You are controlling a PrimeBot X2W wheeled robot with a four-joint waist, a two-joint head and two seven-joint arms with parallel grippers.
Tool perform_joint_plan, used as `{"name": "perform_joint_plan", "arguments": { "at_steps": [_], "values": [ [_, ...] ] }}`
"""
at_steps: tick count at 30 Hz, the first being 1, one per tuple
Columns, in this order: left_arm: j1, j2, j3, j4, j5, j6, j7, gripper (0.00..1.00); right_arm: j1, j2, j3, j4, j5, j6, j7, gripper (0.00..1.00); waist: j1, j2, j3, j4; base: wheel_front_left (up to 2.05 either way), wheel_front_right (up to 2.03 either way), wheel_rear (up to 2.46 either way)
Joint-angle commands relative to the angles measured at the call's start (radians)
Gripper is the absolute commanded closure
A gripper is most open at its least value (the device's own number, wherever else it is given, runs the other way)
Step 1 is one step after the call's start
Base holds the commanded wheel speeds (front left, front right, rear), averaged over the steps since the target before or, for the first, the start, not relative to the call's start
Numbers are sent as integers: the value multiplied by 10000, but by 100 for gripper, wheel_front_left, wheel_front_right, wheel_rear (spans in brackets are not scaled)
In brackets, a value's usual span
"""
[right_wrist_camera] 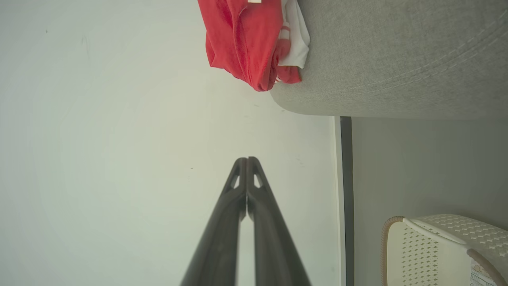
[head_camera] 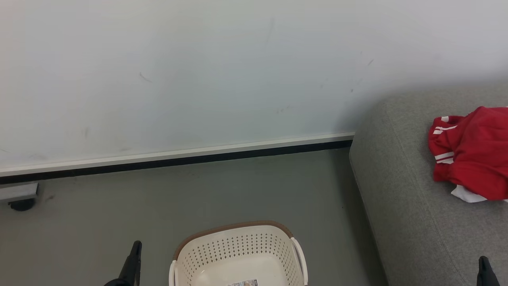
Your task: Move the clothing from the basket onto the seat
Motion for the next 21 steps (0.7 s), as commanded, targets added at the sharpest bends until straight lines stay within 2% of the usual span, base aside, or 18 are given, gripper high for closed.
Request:
{"name": "perform_joint_plan", "arguments": {
  "at_steps": [1, 21],
  "values": [
    [10, -3, 23, -34, -43, -21, 26, 100, 19, 7, -15, -32, -52, 4, 57, 100, 0, 0, 0, 0, 0, 0, 0],
    [11, -3, 22, -34, -44, -21, 25, 100, 15, 19, -28, -30, -50, 4, 54, 100, 0, 0, 0, 0, 0, 0, 0]
  ]
}}
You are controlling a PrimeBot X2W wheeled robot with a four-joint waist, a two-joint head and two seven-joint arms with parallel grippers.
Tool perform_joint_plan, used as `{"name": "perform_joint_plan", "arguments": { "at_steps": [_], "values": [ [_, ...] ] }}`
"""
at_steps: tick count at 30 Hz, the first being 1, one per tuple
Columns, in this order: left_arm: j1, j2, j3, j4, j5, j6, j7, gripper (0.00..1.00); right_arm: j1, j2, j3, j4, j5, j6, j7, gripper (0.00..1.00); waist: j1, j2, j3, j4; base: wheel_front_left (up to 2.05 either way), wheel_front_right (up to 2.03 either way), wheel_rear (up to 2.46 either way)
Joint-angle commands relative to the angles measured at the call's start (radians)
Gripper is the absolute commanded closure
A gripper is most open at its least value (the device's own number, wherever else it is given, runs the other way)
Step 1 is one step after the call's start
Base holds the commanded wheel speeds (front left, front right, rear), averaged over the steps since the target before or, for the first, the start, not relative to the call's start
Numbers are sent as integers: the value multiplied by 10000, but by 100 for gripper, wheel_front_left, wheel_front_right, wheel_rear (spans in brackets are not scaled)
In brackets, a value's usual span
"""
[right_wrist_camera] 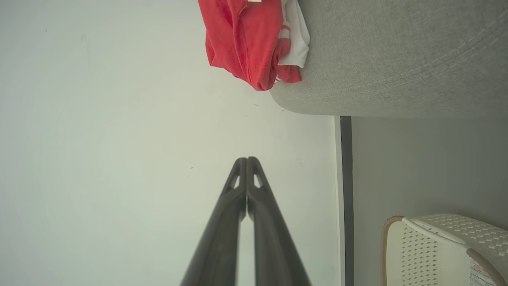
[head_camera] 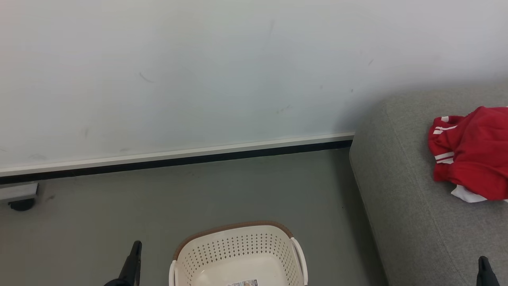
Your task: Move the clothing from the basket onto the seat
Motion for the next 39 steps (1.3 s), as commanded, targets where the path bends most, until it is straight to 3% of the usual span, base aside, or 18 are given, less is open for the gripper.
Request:
{"name": "perform_joint_plan", "arguments": {
  "at_steps": [1, 39],
  "values": [
    [11, -3, 22, -34, -44, -21, 25, 100, 16, 8, -15, -30, -24, 4, 20, 100, 0, 0, 0, 0, 0, 0, 0],
    [11, -3, 21, -34, -44, -21, 24, 100, 9, 31, -42, -27, -54, 4, 37, 100, 0, 0, 0, 0, 0, 0, 0]
  ]
}}
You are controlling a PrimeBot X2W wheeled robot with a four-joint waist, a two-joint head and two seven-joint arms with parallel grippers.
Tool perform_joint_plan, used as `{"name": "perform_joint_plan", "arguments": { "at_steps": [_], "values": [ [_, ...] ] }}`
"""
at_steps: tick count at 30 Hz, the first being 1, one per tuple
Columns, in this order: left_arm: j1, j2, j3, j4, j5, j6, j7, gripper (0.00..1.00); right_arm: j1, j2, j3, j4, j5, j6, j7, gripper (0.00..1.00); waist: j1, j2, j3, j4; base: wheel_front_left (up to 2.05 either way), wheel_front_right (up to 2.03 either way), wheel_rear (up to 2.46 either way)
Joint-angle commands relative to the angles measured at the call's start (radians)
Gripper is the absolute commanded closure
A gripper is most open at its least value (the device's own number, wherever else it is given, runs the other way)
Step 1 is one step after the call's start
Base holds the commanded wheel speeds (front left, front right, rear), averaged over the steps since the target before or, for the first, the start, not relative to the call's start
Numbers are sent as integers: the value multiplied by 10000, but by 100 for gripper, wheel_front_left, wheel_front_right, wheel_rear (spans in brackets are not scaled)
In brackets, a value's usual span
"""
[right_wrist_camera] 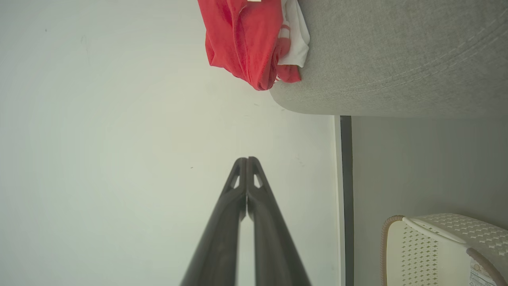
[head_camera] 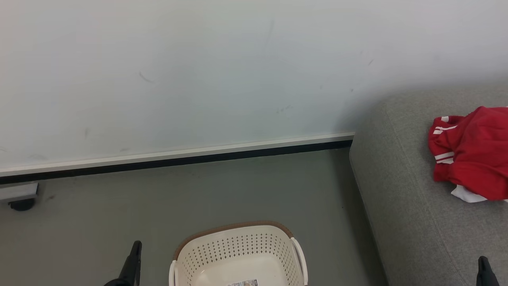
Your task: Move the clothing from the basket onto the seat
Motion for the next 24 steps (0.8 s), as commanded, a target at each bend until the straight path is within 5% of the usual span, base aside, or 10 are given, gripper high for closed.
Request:
{"name": "perform_joint_plan", "arguments": {
  "at_steps": [1, 24],
  "values": [
    [11, -3, 21, -32, -44, -21, 24, 100, 11, 14, -26, -29, -51, 4, 10, 100, 0, 0, 0, 0, 0, 0, 0],
    [11, -3, 21, -33, -45, -21, 23, 100, 8, 22, -37, -27, -60, 4, 22, 100, 0, 0, 0, 0, 0, 0, 0]
  ]
}}
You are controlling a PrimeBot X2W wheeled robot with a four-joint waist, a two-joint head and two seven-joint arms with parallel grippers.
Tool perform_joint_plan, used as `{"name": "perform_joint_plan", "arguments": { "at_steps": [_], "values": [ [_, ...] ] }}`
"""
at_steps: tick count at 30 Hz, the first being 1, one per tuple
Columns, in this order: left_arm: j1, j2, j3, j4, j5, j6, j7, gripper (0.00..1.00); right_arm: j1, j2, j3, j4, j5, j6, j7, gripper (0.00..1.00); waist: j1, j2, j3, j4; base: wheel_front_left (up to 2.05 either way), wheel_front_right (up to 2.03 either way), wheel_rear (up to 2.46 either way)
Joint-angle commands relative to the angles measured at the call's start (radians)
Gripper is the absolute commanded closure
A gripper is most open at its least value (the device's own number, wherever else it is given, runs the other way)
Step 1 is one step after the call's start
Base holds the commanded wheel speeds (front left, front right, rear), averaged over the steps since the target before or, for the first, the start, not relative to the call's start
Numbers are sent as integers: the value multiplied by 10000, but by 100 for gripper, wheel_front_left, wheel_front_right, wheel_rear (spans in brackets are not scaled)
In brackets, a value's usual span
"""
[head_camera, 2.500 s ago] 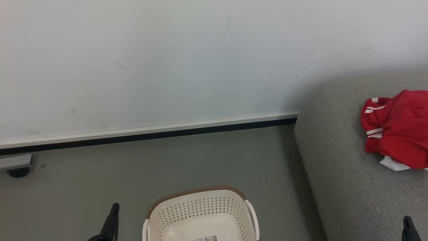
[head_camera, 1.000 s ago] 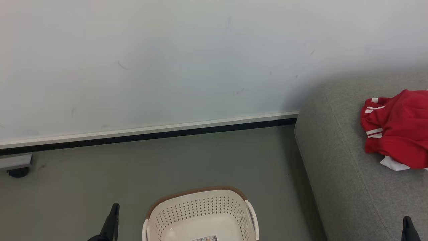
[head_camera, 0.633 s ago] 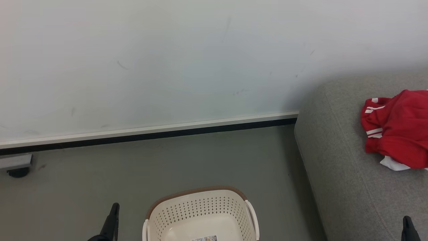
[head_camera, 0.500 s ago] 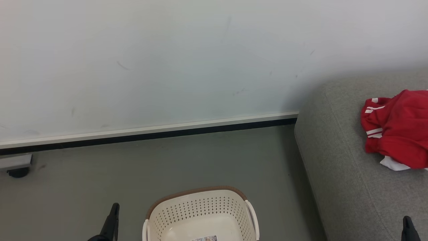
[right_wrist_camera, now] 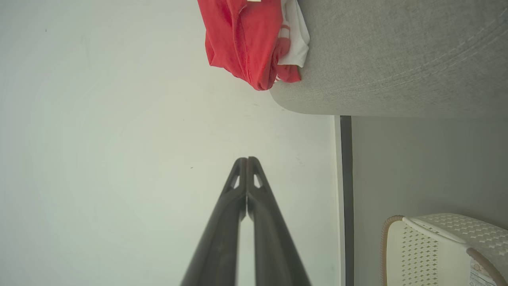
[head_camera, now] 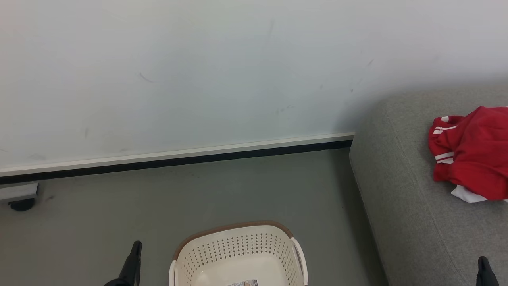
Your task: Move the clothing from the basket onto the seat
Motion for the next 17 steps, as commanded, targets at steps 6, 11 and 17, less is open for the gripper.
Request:
{"name": "perform_joint_plan", "arguments": {
  "at_steps": [6, 11, 17],
  "values": [
    [11, -3, 21, -33, -45, -21, 23, 100, 8, 11, -27, -27, -53, 4, 18, 100, 0, -1, 0, 0, 0, 0, 0],
    [11, -3, 21, -33, -45, -21, 23, 100, 7, 13, -28, -26, -56, 4, 22, 100, 0, -1, 0, 0, 0, 0, 0],
    [11, -3, 20, -33, -45, -21, 23, 100, 6, 16, -32, -26, -60, 4, 27, 100, 0, -1, 0, 0, 0, 0, 0]
  ]
}}
